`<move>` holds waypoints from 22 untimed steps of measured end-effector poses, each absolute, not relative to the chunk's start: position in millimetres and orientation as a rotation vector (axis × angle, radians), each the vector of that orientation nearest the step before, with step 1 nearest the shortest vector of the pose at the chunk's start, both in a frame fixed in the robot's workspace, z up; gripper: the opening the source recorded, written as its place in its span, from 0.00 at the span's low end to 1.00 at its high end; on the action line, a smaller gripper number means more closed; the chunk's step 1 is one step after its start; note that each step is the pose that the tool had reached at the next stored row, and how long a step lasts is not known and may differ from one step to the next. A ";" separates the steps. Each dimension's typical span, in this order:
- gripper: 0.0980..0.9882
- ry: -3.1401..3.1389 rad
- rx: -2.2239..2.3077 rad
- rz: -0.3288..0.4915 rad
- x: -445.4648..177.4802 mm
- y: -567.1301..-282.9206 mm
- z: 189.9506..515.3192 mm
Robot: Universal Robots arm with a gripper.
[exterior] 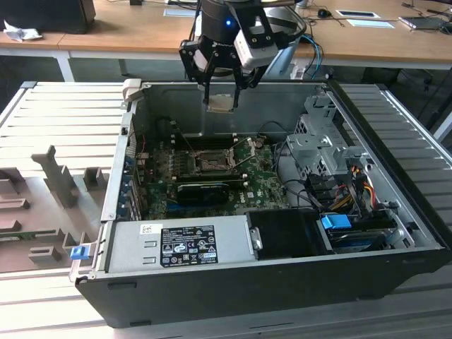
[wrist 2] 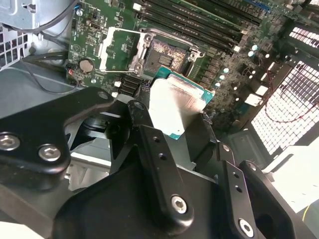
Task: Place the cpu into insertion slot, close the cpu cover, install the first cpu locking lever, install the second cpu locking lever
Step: 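Place the cpu into insertion slot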
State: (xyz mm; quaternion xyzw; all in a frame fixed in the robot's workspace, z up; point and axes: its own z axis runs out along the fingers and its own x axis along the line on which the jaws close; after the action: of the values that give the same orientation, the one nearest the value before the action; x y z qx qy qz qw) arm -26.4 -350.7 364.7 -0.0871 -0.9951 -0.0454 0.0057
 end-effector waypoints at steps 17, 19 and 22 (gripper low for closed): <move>0.48 -3.101 -0.440 -0.143 -26.4 -350.7 364.5; 0.48 -3.098 -0.459 -0.143 -26.4 -350.7 364.4; 0.48 -3.096 -0.480 -0.143 -26.4 -350.7 364.4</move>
State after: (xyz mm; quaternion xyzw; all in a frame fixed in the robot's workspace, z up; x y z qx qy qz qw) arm -26.4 -350.7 364.4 -0.1530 -0.9872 -0.0457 0.0027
